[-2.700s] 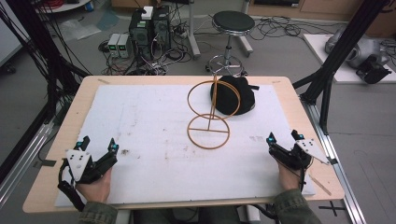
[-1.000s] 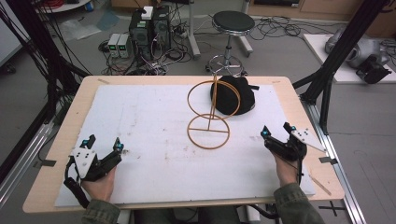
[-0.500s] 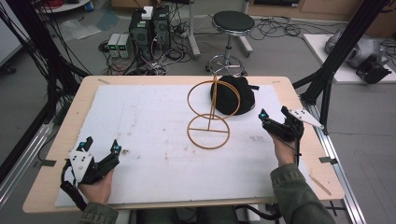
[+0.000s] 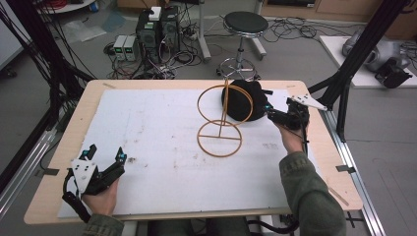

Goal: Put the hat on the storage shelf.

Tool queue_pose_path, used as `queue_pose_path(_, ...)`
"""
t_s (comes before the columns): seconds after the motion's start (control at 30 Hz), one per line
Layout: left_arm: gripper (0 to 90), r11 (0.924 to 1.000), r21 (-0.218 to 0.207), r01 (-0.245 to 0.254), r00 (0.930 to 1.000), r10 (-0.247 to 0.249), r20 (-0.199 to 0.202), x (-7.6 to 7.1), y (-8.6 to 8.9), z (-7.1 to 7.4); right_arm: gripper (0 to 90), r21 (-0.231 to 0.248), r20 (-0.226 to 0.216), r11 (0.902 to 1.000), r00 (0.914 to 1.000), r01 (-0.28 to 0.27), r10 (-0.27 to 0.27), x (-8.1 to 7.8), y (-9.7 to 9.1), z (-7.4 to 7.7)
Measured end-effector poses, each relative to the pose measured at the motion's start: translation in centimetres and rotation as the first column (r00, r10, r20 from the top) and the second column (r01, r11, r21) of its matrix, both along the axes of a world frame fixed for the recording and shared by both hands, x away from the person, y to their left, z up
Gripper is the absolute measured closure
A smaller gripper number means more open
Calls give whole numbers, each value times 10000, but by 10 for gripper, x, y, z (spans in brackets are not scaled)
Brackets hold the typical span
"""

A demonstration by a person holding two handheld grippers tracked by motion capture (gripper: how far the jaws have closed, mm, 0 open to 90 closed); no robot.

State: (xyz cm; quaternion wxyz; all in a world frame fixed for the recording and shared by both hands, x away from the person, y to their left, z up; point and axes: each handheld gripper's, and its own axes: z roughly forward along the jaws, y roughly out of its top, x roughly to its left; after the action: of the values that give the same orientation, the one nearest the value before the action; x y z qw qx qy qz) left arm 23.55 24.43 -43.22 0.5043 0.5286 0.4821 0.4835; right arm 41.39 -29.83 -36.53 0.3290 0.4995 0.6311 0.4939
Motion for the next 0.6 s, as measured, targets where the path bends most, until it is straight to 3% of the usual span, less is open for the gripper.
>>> queue_pose_path(0.13,190,10000,-34,-6,10000,6,1,1,0,0,128,-94,-29,9999,10000,-37,37,9,6,3)
queue_pose_path(0.23,191,10000,-46,-5,10000,5,-16,1,-1,0,130,-507,93,9987,10000,-20,24,17,15,6)
queue_pose_path(0.33,193,10000,17,16,9999,-16,-115,2,-4,0,129,-722,-138,9972,9998,-177,168,27,21,5)
queue_pose_path(0.47,194,9999,126,64,9999,-66,110,1,-8,3,130,-874,-401,9957,9988,-315,280,38,24,4)
queue_pose_path(0.53,194,9997,231,116,9999,-119,107,1,-10,3,131,-1252,-809,9915,9964,-362,262,51,28,5)
queue_pose_path(0.6,194,9994,266,204,9998,-205,23,1,-12,2,133,-1268,-954,9909,9949,-441,321,59,30,5)
